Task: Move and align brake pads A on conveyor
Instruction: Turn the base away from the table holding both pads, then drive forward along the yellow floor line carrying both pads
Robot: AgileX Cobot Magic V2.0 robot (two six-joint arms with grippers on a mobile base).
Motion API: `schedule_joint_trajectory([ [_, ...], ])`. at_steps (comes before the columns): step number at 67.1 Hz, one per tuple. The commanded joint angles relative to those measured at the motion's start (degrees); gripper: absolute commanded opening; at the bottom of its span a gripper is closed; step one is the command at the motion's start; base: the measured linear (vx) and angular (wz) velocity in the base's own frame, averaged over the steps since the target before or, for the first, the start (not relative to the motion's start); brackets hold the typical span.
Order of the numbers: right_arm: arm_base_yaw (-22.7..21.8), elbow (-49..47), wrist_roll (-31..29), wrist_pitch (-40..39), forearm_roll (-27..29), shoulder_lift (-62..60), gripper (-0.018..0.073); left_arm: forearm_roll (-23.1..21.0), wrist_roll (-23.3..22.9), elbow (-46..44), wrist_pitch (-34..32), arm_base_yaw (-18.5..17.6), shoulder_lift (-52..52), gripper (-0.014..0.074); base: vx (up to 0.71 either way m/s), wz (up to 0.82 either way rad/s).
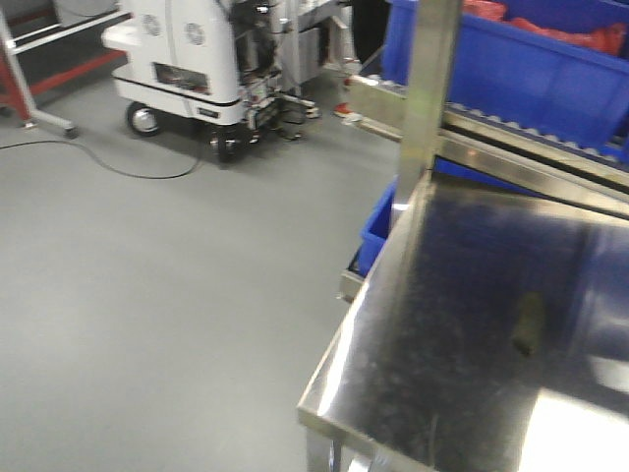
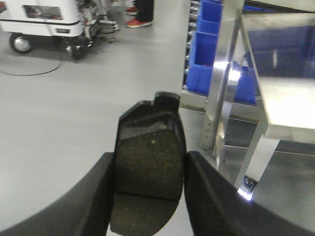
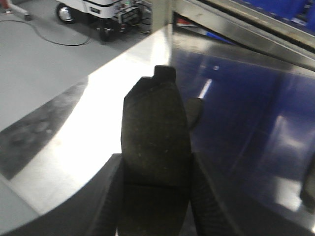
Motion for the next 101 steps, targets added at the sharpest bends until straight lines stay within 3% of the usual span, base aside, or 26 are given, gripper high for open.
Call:
schedule_joint_trajectory([
  [1, 0.0, -1.8, -0.6, -5.5, 0.0, 0.4, -0.0007, 0.7, -0.2, -1.4, -5.0, 0.0, 0.8, -0.0006, -0.16, 0.50],
  [101, 0.0, -1.8, -0.6, -5.4, 0.0, 0.4, -0.0007, 0.7, -0.2, -1.4, -5.0, 0.0, 0.8, -0.0006, -0.17, 0.64],
])
